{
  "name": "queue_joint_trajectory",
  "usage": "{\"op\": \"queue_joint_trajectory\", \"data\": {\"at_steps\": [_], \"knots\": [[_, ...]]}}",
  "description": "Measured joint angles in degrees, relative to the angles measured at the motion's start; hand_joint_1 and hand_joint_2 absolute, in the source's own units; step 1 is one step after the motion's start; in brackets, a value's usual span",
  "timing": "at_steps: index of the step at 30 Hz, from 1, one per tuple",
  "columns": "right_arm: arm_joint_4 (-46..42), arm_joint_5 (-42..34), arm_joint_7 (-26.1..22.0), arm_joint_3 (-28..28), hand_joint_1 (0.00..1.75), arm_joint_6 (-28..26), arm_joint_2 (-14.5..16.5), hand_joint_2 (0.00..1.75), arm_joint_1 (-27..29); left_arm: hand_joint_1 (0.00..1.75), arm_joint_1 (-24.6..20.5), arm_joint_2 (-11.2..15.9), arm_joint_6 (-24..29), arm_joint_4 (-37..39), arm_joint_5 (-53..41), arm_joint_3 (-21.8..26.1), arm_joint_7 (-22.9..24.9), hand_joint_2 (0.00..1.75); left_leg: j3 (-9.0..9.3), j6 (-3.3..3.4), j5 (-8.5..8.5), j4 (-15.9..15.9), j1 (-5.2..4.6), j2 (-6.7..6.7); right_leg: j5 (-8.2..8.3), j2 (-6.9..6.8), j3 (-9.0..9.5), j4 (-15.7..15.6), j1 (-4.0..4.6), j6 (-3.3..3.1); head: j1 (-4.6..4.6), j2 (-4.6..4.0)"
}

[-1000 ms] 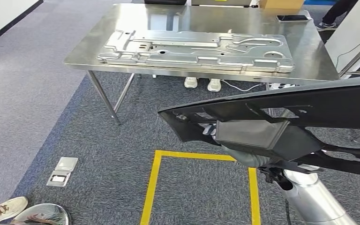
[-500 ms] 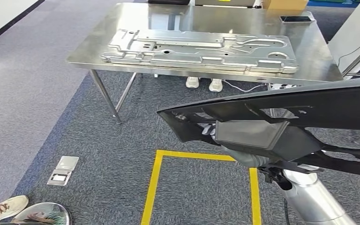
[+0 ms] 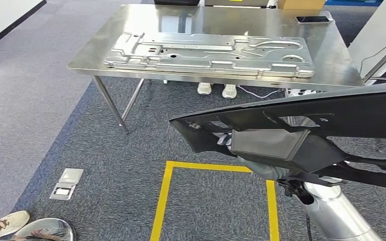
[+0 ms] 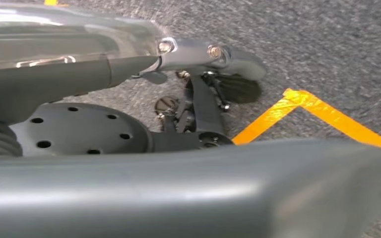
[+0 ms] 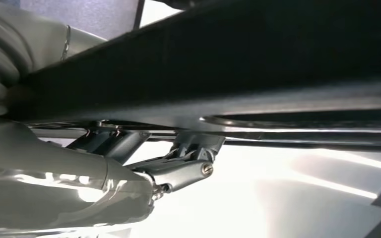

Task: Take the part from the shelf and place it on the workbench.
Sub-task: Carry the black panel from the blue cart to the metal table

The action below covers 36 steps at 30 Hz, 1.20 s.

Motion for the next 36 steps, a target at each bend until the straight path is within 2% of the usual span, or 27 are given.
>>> {"op": "queue_joint_trajectory", "data": {"at_steps": [2,5,6,7,8,10,11,12,15,17,18,20,21,22,23,25,26,27,30,32,33,35,36], "knots": [[0.0,0.0,0.0,0.0,1.75,0.0,0.0,1.75,-0.1,0.0,-0.1,0.0,0.0,0.0,0.0,0.0,0.0,1.75,-0.96,-0.54,-1.94,2.6,0.17,-0.01,0.11,-0.14,0.08,-0.1,-0.19,-0.7,-0.01,-0.01],[0.0,0.0,0.0,0.0,1.75,0.0,0.0,1.75,-0.1,0.0,0.0,0.0,0.0,0.0,0.0,0.0,0.0,1.75,-5.62,-1.19,-7.06,13.1,0.46,0.0,0.07,-0.33,0.08,-0.1,-0.18,-1.11,-0.02,-0.01],[0.0,0.0,0.0,0.0,1.75,0.0,0.0,1.75,-0.1,0.0,0.0,0.0,0.0,0.0,0.0,0.0,0.0,1.75,-6.76,-1.25,-7.62,15.5,0.49,0.0,0.06,-0.34,0.1,-0.1,-0.13,-1.13,-0.02,-0.01],[0.0,0.0,0.0,0.1,1.75,0.0,0.0,1.75,0.0,0.0,0.1,0.0,0.0,0.0,0.0,0.0,0.0,1.75,-6.96,-1.19,-7.04,15.8,0.5,0.0,0.03,-0.31,0.15,-0.1,-0.09,-1.14,-0.02,0.0],[0.0,0.0,0.0,0.1,1.75,0.0,0.0,1.75,-0.1,0.0,0.1,0.0,0.0,0.0,0.0,0.0,0.0,1.75,-6.12,-1.01,-5.41,13.8,0.47,0.0,-0.01,-0.26,0.25,-0.1,-0.04,-1.13,-0.02,0.0],[0.0,0.0,0.0,0.1,1.75,0.0,0.0,1.75,-0.1,0.0,0.0,0.0,0.0,0.0,0.0,0.0,0.0,1.75,-2.75,-0.29,-1.32,6.3,0.28,-0.06,-0.16,-0.15,0.45,-0.1,0.06,-1.02,-0.01,0.0],[0.0,0.0,0.0,0.1,1.75,0.0,0.0,1.75,-0.2,0.0,0.0,0.0,0.0,0.0,0.0,0.0,0.0,1.75,-1.43,0.09,-0.03,3.2,0.11,-0.11,-0.23,-0.1,0.44,-0.1,0.11,-0.89,-0.01,-0.01],[0.0,0.0,0.0,0.1,1.75,0.0,0.0,1.75,-0.2,0.0,0.0,0.1,0.0,0.0,0.0,0.0,0.0,1.75,-0.66,0.39,0.49,1.3,-0.07,-0.15,-0.28,-0.08,0.35,-0.1,0.13,-0.68,0.0,-0.01],[-0.1,0.0,0.0,0.0,1.75,0.0,0.0,1.75,-0.2,0.0,-0.1,0.1,0.0,0.0,0.0,0.0,0.0,1.75,-0.37,0.85,0.25,0.1,-0.13,-0.15,-0.39,-0.11,0.12,0.0,0.1,0.23,0.01,-0.01],[-0.1,0.0,0.0,0.0,1.75,0.0,0.0,1.75,-0.3,0.0,-0.1,0.1,0.0,0.0,0.0,0.0,0.0,1.75,-0.1,1.14,0.45,-0.6,0.18,-0.05,-1.96,-0.12,-0.51,1.8,0.15,0.65,0.03,-0.01],[-0.1,0.0,0.0,0.0,1.75,0.0,0.0,1.75,-0.4,0.0,-0.1,0.1,0.0,0.0,0.0,0.0,0.0,1.75,0.02,1.27,0.55,-0.8,0.3,0.01,-3.58,-0.11,-1.56,4.3,0.14,0.76,0.04,-0.01],[0.0,0.0,0.0,0.0,1.75,0.0,0.0,1.75,-0.3,0.0,-0.1,0.1,0.0,0.0,0.0,0.0,0.0,1.75,0.04,1.41,0.55,-0.8,0.22,0.06,-7.06,-0.09,-4.93,11.6,0.17,0.92,0.04,-0.01],[0.0,0.0,0.0,0.0,1.75,0.0,0.0,1.75,-0.1,0.0,0.0,0.0,0.0,0.0,0.0,0.0,0.0,1.75,0.06,1.43,0.53,-0.8,0.2,0.08,-7.83,-0.1,-6.26,14.4,0.15,1.02,0.05,-0.01],[0.0,0.0,0.0,0.0,1.75,0.0,0.0,1.75,0.0,0.0,0.0,0.0,0.0,0.0,0.0,0.0,0.0,1.75,0.09,1.43,0.51,-0.8,0.18,0.09,-7.5,-0.11,-6.73,15.3,0.13,1.1,0.05,-0.01],[0.0,0.0,0.0,0.0,1.75,0.0,0.0,1.75,0.0,0.0,0.0,0.0,0.0,0.0,0.0,0.0,0.0,1.75,0.17,1.4,0.48,-0.7,0.19,0.08,-6.03,-0.12,-6.07,13.8,0.09,1.18,0.06,-0.01],[0.0,0.0,0.0,0.0,1.75,0.0,0.0,1.75,-0.1,0.0,-0.1,0.0,0.0,0.0,0.0,0.0,0.0,1.75,0.31,1.17,0.29,-0.6,0.19,0.03,-1.97,-0.19,-2.62,6.4,-0.03,1.22,0.06,-0.01],[0.0,0.0,0.0,0.0,1.75,0.0,0.0,1.75,-0.1,0.0,-0.1,0.0,0.0,0.0,0.0,0.0,0.0,1.75,0.27,0.97,0.15,-0.4,0.08,-0.01,-0.66,-0.18,-1.12,2.9,-0.02,1.11,0.06,-0.01],[0.0,0.0,0.0,0.0,1.75,0.0,0.0,1.75,-0.1,0.0,-0.1,0.0,0.0,0.0,0.0,0.0,0.0,1.75,0.18,0.74,0.06,-0.2,-0.04,-0.03,-0.05,-0.14,-0.26,0.8,0.01,0.93,0.05,-0.01],[0.0,0.0,0.0,0.0,1.75,0.0,0.0,1.75,0.0,0.0,0.0,0.0,0.0,0.0,0.0,0.0,0.0,1.75,0.05,0.19,-0.01,-0.1,-0.09,-0.07,0.03,0.03,-0.07,0.0,0.15,0.1,0.02,-0.01],[0.0,0.0,0.0,0.0,1.75,0.0,0.0,1.75,-0.1,0.0,-0.1,0.0,0.0,0.0,0.0,0.0,0.0,1.75,-0.41,-0.32,-1.27,1.3,0.06,-0.07,0.15,-0.07,0.02,-0.1,-0.03,-0.57,0.01,-0.01],[0.0,0.0,0.0,0.0,1.75,0.0,0.0,1.75,-0.2,0.0,-0.1,0.0,0.0,0.0,0.0,0.0,0.0,1.75,-1.35,-0.64,-2.78,3.6,0.17,-0.08,0.19,-0.17,0.04,-0.2,-0.16,-0.84,0.01,-0.01],[0.0,0.0,0.0,0.0,1.75,0.0,0.0,1.75,-0.1,0.0,-0.1,0.0,0.0,0.0,0.0,0.0,0.0,1.75,-4.64,-1.13,-6.44,11.1,0.4,-0.07,0.15,-0.31,0.02,-0.2,-0.15,-1.1,0.0,0.0],[0.0,0.0,0.0,0.0,1.75,0.0,0.0,1.75,-0.1,0.0,0.0,0.0,0.0,0.0,0.0,0.0,0.0,1.75,-6.16,-1.26,-7.56,14.5,0.48,-0.07,0.13,-0.34,0.03,-0.2,-0.13,-1.11,0.0,0.0]]}}
